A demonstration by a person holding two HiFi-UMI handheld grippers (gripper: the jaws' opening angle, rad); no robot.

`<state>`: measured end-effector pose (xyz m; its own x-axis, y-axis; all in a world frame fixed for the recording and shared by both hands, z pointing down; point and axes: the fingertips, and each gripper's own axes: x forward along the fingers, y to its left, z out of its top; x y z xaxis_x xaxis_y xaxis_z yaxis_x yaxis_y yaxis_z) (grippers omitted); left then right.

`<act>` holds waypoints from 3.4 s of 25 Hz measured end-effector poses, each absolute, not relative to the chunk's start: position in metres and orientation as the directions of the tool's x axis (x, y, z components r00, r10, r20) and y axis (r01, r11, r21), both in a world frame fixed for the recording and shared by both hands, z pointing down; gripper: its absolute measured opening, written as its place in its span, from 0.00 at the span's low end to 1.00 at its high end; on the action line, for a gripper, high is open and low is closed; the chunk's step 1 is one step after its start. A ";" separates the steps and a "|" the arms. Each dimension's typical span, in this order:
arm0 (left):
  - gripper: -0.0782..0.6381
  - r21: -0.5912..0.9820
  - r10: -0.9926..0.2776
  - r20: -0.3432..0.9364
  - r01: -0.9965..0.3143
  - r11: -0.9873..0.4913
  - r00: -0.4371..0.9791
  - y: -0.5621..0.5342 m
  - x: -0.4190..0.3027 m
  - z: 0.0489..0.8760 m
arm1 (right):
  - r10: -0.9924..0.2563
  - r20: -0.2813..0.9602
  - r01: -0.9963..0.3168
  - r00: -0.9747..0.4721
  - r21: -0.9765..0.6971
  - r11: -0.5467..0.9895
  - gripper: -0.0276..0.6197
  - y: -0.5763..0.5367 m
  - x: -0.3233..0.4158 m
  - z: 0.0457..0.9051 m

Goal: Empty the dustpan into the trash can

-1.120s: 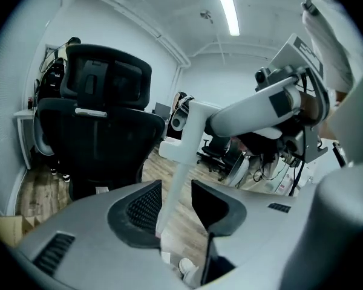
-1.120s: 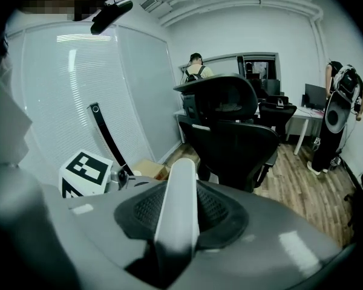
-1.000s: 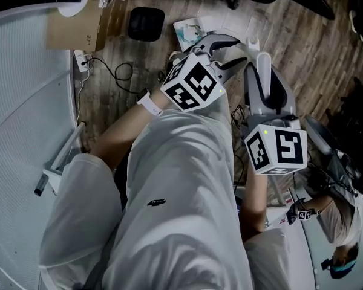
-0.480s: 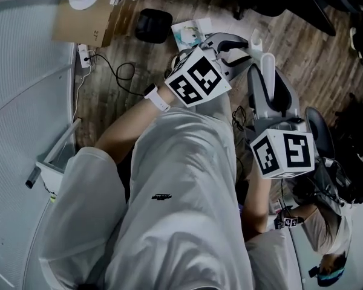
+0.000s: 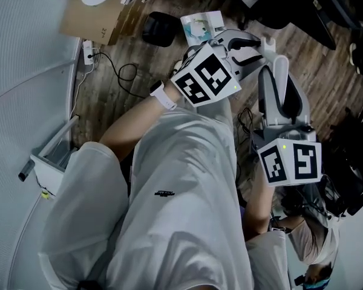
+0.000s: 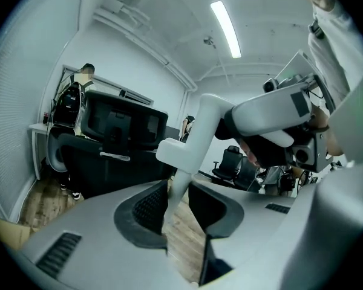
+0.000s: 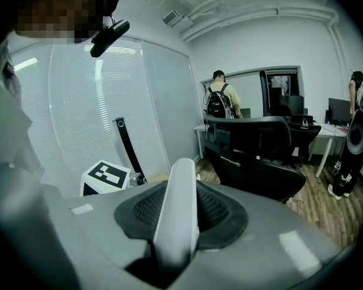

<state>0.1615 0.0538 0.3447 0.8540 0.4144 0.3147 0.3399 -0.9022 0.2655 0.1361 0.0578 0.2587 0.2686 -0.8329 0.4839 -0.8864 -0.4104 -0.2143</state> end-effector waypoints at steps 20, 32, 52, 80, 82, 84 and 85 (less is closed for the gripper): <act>0.27 0.192 0.138 0.302 0.081 -0.978 0.943 -0.050 0.111 0.317 | -0.940 0.326 -0.976 0.104 -0.147 -0.159 0.25 -0.024 0.082 0.235; 0.28 0.251 -0.016 0.262 -0.084 -0.964 0.965 -0.107 0.047 0.337 | -0.924 0.365 -0.994 -0.111 -0.047 0.101 0.24 -0.080 0.014 0.256; 0.30 0.337 -0.226 0.186 -0.278 -0.900 0.956 -0.135 -0.040 0.369 | -0.857 0.384 -0.901 -0.343 0.125 0.416 0.24 -0.105 -0.081 0.283; 0.30 0.345 -0.324 0.189 -0.371 -0.862 0.927 -0.113 -0.085 0.369 | -0.777 0.427 -0.764 -0.463 0.251 0.594 0.24 -0.068 -0.126 0.295; 0.31 0.354 -0.338 0.193 -0.387 -0.852 0.921 -0.112 -0.089 0.372 | -0.765 0.436 -0.745 -0.474 0.265 0.613 0.24 -0.065 -0.130 0.298; 0.31 0.361 -0.348 0.198 -0.398 -0.843 0.916 -0.109 -0.095 0.375 | -0.753 0.446 -0.723 -0.485 0.279 0.631 0.24 -0.061 -0.135 0.302; 0.31 0.364 -0.351 0.200 -0.402 -0.840 0.915 -0.107 -0.097 0.377 | -0.747 0.450 -0.713 -0.490 0.286 0.640 0.24 -0.059 -0.137 0.303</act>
<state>-0.0974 -0.1072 0.3766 0.9146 -0.3514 0.2000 -0.4023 -0.8400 0.3641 -0.1373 -0.0592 0.3031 -0.4899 -0.7466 0.4501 -0.7130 0.6402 0.2859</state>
